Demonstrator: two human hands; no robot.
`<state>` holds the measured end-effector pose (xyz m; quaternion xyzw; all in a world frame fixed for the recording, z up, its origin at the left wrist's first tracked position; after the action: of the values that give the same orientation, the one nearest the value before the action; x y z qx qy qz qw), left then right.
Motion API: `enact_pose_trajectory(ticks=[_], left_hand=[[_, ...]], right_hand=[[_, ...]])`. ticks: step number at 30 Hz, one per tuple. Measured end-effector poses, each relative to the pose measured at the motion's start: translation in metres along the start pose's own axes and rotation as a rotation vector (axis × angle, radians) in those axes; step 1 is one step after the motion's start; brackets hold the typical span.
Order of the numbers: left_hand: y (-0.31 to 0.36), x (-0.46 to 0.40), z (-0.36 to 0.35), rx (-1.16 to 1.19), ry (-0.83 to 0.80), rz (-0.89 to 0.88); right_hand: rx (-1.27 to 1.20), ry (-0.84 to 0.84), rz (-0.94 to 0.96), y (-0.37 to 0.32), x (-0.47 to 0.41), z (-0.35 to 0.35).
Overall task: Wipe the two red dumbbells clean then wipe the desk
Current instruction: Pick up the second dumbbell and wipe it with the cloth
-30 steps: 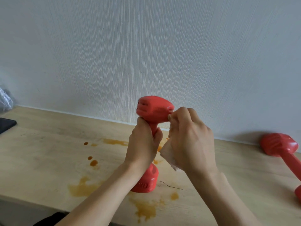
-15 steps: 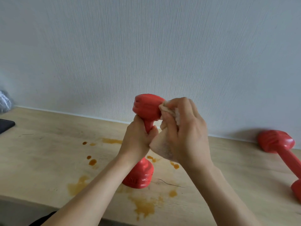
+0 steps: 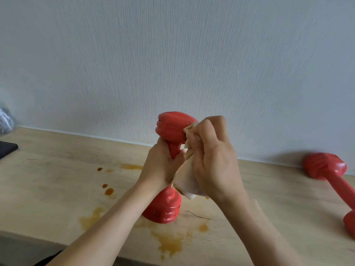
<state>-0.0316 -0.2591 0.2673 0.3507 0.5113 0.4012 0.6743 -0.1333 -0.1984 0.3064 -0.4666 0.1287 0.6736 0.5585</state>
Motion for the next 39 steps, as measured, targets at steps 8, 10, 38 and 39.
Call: enact_pose_trajectory(ticks=[8,10,38,39], left_hand=[[-0.009,0.002,-0.001,0.032,-0.055,-0.02],[-0.009,0.0,0.001,0.023,-0.052,-0.044],[-0.005,0.003,0.0,0.147,-0.094,-0.026],[-0.006,0.004,-0.002,0.142,-0.063,-0.037]], right_hand=[[-0.213,-0.08,-0.213,0.041,-0.002,-0.012],[-0.183,-0.043,-0.136,0.034,-0.002,-0.01],[-0.738,-0.172,-0.428,0.058,-0.001,-0.011],[-0.651,-0.166,-0.391,0.054,-0.001,-0.01]])
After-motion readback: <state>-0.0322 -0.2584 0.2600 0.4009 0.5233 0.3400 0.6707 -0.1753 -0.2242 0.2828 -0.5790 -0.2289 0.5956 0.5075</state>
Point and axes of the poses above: each hand's wrist, its own x-axis away from the middle knuckle, its own z-axis out of the back of the hand, y = z × x, the point moved 2 cm from there along -x, towards the middle knuckle, and after that the axes turned 15 degrees about x, right-handed, at the moved point
